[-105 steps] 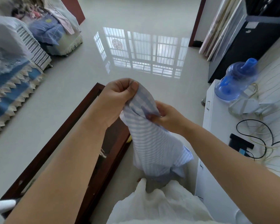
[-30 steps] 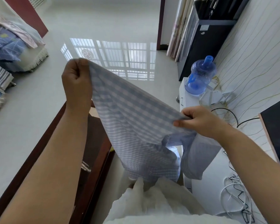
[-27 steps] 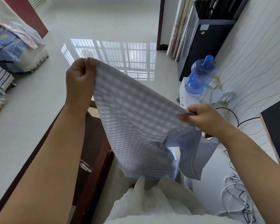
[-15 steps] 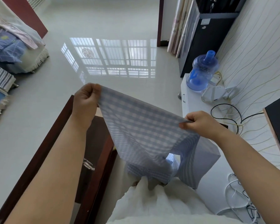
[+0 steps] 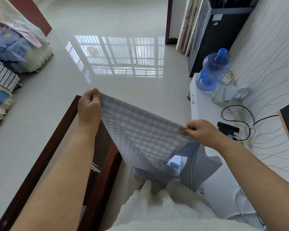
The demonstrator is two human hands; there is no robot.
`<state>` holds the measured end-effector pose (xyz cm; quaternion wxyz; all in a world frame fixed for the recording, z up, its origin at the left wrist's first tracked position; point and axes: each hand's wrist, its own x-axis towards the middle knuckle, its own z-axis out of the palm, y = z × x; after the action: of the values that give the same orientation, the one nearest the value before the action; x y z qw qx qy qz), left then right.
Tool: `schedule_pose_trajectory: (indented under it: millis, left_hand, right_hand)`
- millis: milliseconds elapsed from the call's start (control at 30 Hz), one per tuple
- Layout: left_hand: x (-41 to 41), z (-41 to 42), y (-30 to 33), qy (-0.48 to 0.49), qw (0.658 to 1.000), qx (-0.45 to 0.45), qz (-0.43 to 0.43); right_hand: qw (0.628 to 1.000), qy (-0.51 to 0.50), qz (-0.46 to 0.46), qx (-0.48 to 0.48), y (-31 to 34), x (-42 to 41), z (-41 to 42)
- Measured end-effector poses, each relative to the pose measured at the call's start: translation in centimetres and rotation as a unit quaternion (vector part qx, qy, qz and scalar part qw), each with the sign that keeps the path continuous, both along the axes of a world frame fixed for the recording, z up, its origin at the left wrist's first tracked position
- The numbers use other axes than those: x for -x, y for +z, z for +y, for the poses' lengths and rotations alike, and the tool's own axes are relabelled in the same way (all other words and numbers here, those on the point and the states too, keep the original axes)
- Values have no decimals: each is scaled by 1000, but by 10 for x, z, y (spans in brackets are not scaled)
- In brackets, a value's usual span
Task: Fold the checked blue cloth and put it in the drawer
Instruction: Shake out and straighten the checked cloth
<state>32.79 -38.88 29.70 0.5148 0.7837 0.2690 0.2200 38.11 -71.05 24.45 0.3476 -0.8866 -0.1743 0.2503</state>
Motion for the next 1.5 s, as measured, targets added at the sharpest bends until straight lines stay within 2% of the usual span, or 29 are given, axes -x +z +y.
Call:
schedule_pose_trajectory:
  millis: [100,200,333,433,500,567,633,667,733,800,967,1100,1267,1333,1433,1500]
  left_hand:
    - [-4,0,-7,28,1000,13,-2]
    - [-10,4,-13,44,999,-28,3]
    - [-14,11,-22,64,984,-156,53]
    - [-11,7,-20,39,956,-282,71]
    - [-8,-12,-13,-45,898,-430,79]
    - [-5,-44,-4,-139,809,-567,64]
    - [1,-78,2,-247,743,-619,63]
    - [1,-90,7,-303,732,-601,104]
    - [-4,-103,16,-389,744,-497,218]
    - [-13,-103,18,-421,746,-424,294]
    - [-25,-99,14,-440,767,-360,299]
    - [-32,-92,5,-451,775,-300,325]
    - [-38,-97,24,-426,787,-344,285]
    - [-46,-98,49,-419,788,-377,245]
    - [-63,-97,101,-394,791,-437,169]
    - [-73,-95,138,-365,793,-472,124]
  right_hand:
    - [999,18,29,18,-9,-1,7]
    - [998,20,35,41,-22,-2,11]
    - [998,-26,25,60,-32,-6,20]
    - [996,-67,-17,64,-21,-5,39]
    - [992,-93,-60,61,-5,-2,56]
    - [990,-82,-93,62,12,0,74]
    - [990,-45,-117,67,26,2,87]
    - [990,-26,-124,67,32,3,89]
    - [992,-2,-121,40,40,5,87]
    - [992,24,-121,1,47,9,82]
    - [985,42,-165,-19,45,7,79]
    - [989,27,-124,-75,31,6,68]
    - [979,-59,-46,-192,6,1,52]
    - [978,-114,-25,-175,-7,4,46]
    - [976,-189,-44,-103,-18,11,40]
    - [967,-232,-60,-89,-11,8,36]
